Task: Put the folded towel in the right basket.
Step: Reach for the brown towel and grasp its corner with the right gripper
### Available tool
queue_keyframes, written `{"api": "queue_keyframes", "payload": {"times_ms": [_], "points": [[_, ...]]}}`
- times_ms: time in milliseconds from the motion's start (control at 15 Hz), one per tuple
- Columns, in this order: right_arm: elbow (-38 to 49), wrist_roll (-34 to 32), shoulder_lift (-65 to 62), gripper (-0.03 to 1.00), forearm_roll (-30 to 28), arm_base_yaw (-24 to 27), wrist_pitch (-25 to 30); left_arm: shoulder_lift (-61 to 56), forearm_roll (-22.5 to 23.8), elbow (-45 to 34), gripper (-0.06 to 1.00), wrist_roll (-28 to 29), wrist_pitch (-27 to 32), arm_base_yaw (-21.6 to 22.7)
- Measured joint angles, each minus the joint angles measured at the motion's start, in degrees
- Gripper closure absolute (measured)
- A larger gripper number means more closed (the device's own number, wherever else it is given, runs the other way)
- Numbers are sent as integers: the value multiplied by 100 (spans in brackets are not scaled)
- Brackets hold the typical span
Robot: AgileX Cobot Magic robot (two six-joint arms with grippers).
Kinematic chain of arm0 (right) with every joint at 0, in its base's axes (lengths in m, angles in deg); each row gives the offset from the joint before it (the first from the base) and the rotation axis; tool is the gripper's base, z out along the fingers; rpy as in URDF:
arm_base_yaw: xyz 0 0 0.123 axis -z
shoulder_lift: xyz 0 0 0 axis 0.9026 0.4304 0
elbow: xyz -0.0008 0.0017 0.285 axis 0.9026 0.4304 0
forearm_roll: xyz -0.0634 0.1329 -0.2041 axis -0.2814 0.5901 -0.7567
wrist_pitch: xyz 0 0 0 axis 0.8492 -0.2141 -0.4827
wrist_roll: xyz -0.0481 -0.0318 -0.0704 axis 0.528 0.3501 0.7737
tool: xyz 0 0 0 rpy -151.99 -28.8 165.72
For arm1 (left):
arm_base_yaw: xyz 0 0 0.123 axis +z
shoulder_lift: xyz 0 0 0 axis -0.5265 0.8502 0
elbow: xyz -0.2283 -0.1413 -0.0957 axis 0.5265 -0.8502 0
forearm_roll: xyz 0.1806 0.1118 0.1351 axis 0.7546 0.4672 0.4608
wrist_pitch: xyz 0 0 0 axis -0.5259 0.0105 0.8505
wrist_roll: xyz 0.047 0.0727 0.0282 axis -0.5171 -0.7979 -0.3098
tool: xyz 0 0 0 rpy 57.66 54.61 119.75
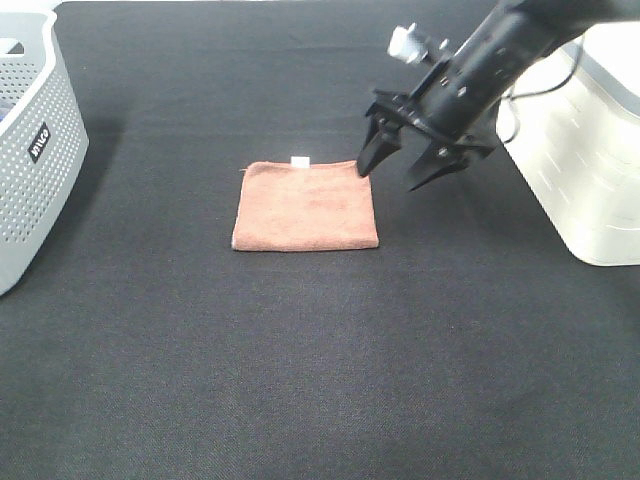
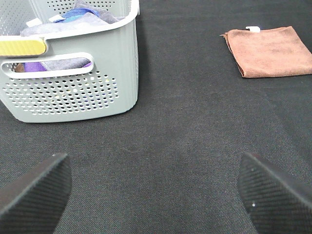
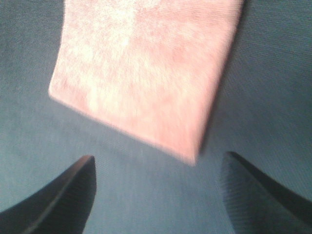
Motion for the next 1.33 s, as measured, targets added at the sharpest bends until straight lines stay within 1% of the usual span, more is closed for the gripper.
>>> {"api": "queue_keyframes", "payload": {"times_ms": [267,333,533,667,867,1133,1333], "points": [[-773,109,745,29,103,6,160,0,0,0,7,0,0,0],[-773,109,745,29,103,6,160,0,0,0,7,0,0,0],[-1140,120,1129,29,195,138,206,0,0,0,7,0,0,0],[-1249,155,1278,29,206,235,206,0,0,0,7,0,0,0],[-1266,407,1495,29,361,235,120,0,0,0,7,0,0,0],[-1318,521,1587,29,510,235,86,0,0,0,7,0,0,0],[-1318,602,1604,36,602,183,-6,0,0,0,7,0,0,0]]}}
